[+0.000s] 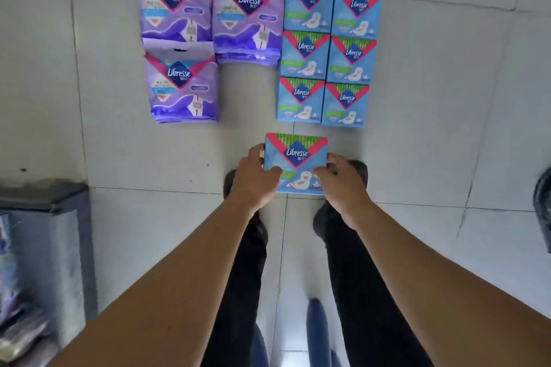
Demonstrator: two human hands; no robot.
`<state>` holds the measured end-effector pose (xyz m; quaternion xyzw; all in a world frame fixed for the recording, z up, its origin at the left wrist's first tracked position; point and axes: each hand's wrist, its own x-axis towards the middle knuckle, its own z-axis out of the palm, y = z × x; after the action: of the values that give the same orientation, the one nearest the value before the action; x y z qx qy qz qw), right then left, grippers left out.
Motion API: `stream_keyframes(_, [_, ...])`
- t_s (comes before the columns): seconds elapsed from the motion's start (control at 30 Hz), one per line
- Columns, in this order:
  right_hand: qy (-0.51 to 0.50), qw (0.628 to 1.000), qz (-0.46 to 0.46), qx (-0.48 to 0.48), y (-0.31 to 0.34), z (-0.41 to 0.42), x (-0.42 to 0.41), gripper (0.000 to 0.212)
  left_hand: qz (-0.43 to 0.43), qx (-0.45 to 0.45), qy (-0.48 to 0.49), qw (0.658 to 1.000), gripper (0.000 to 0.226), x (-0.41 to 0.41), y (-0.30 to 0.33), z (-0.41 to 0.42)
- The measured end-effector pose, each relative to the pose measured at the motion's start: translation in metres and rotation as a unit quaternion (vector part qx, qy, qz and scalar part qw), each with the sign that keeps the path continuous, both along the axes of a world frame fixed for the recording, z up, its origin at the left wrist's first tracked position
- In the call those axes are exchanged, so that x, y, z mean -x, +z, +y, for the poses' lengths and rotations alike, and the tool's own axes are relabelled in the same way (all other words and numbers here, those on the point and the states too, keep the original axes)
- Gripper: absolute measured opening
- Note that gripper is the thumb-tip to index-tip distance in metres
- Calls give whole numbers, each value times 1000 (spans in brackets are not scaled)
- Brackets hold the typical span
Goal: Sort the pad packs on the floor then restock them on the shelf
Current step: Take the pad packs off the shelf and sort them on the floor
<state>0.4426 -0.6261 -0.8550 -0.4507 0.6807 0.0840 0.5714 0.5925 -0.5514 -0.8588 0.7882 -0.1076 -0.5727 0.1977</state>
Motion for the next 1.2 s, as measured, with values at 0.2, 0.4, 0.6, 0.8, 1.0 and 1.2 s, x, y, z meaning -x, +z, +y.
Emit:
stream_keyframes(0.2, [42,999,20,-25,-140,-5,17,33,30,-51,26,998,38,23,-125,-5])
stream_keyframes(0.4, [33,999,2,-24,-211,-16,20,38,29,-40,40,998,45,30,-197,-15])
stream_keyframes(0.6, [18,1000,3,-7,-219,-26,16,34,39,-35,55,997,50,23,-206,-26])
stream_keyframes(0.8, [18,1000,8,-5,-217,-33,13,33,47,-40,46,997,49,21,-207,-29])
stream_keyframes(1.0, [15,1000,19,-1,-219,-34,17,30,61,-33,36,997,48,24,-206,-27])
stream_keyframes(1.2, [37,999,23,-2,-215,-36,16,31,47,-45,19,998,52,22,-202,-30])
